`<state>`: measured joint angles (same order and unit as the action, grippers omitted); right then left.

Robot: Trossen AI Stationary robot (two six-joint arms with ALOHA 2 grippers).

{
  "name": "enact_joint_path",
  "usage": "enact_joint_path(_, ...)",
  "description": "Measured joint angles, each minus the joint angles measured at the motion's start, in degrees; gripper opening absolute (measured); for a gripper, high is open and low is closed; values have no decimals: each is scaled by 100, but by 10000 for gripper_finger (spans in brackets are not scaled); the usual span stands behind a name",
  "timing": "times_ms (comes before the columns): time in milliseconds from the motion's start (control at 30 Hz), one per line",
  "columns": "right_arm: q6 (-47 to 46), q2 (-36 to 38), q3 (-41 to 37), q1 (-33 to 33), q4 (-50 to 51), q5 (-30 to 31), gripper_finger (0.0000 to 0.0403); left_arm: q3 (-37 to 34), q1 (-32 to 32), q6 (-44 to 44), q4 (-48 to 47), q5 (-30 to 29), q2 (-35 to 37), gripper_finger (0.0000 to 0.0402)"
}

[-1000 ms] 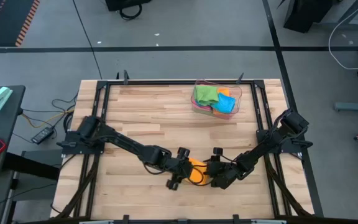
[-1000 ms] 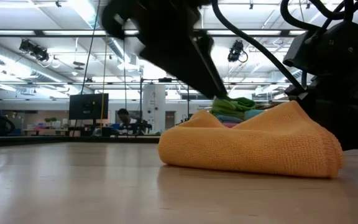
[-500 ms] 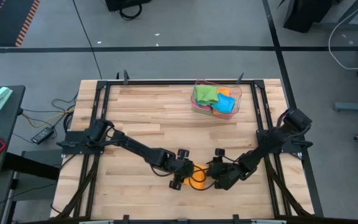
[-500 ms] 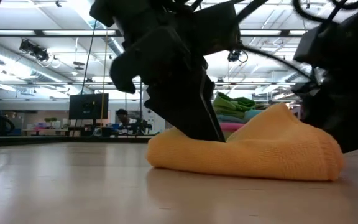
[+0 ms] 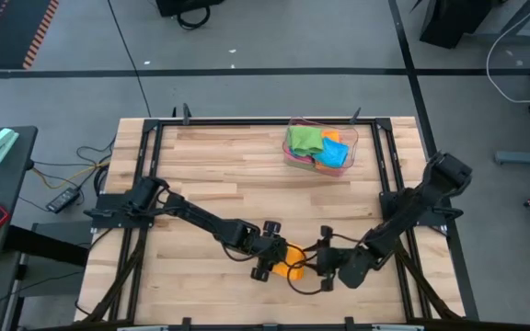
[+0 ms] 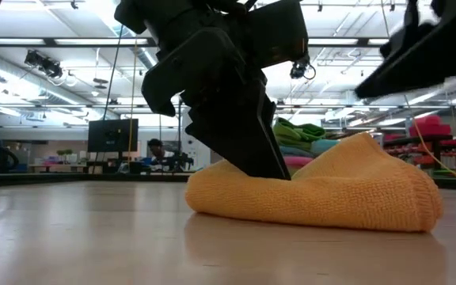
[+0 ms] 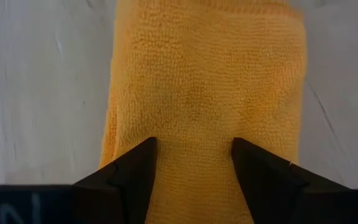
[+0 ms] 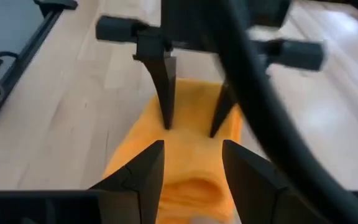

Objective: Fold microfiber towels
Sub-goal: Fold the yellow towel

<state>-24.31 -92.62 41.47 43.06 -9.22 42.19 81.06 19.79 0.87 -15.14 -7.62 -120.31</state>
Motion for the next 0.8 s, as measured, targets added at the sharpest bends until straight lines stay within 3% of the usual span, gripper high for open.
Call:
enact_joint_path(267, 380, -1116, 0, -193, -1839, -15, 172, 0, -11, 219, 47, -1, 0, 226)
enact_joint_path(533, -706, -1233, 0, -116, -725, -102, 172, 0, -11, 299, -129, -3, 0, 242)
enact_joint_path(800, -1301, -1284, 4, -59, -259, -251, 172, 0, -9, 255, -86, -4, 0, 237)
